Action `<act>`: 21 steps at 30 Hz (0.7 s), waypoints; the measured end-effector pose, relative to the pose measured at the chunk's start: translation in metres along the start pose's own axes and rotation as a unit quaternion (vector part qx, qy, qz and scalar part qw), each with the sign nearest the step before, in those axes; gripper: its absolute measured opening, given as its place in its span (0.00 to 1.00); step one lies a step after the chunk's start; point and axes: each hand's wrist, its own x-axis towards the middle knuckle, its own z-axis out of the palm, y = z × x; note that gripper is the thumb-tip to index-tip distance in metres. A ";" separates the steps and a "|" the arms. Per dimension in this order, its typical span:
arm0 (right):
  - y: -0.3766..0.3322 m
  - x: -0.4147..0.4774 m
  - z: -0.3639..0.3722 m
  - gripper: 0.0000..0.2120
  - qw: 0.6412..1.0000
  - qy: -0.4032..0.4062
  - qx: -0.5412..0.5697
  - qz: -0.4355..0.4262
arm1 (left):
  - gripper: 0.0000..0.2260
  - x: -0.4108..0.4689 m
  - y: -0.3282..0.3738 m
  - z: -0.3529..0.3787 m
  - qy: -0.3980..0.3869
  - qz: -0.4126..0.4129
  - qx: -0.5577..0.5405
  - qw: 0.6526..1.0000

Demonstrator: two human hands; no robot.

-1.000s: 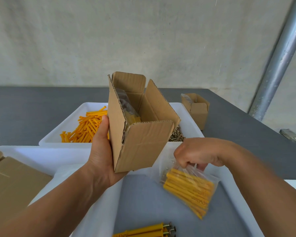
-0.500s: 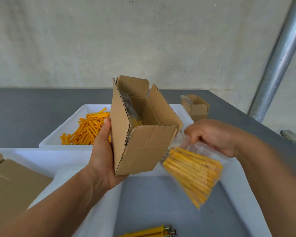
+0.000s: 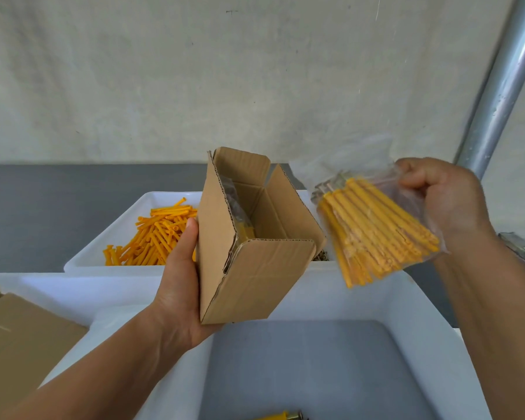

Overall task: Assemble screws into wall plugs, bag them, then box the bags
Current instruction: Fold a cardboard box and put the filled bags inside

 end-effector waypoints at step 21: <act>-0.008 -0.024 0.034 0.15 0.974 -0.022 0.224 0.001 | 0.31 -0.002 -0.005 0.007 0.007 0.004 0.076 0.997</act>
